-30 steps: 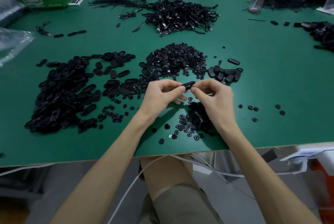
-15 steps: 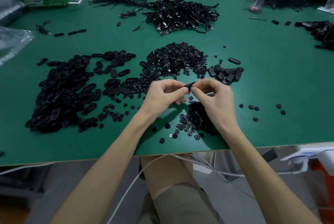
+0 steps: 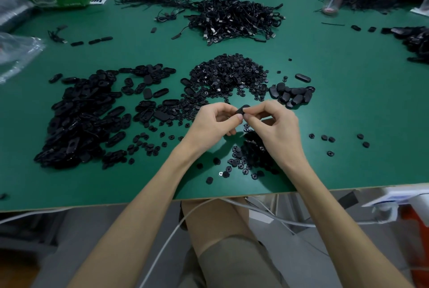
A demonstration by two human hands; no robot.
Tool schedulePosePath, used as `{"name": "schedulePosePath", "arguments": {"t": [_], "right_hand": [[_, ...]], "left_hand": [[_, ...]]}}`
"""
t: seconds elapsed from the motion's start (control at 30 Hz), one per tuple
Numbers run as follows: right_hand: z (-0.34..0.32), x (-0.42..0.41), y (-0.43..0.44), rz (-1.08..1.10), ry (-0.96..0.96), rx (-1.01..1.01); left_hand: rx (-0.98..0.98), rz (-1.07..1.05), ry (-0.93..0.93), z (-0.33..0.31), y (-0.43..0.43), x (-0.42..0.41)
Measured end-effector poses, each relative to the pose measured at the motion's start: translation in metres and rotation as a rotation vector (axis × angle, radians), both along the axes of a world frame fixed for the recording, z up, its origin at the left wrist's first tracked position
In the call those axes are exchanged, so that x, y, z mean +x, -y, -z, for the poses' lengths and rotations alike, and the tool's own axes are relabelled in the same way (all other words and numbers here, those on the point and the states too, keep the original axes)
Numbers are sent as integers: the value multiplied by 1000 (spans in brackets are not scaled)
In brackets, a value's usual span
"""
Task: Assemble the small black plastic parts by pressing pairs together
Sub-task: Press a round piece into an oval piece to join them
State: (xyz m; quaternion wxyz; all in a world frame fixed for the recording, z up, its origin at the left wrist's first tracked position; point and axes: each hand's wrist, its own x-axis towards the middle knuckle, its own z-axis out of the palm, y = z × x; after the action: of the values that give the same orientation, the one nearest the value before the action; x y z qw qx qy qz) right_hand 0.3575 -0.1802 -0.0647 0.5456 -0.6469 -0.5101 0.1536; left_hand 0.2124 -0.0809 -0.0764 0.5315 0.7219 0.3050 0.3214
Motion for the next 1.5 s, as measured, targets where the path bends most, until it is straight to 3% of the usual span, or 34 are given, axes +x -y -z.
{"name": "schedulePosePath", "arguments": {"t": [0.33,0.67,1.5], "right_hand": [[2,1,-3,-17,8,15],[8,7,-5,-14,-161,1],[7,5,-6,-172,-173,15]], "left_hand": [[15,-48,10,-2,0,0],[40,-9,-8,1,0,1],[82,-1,48,-7,2,-5]]}}
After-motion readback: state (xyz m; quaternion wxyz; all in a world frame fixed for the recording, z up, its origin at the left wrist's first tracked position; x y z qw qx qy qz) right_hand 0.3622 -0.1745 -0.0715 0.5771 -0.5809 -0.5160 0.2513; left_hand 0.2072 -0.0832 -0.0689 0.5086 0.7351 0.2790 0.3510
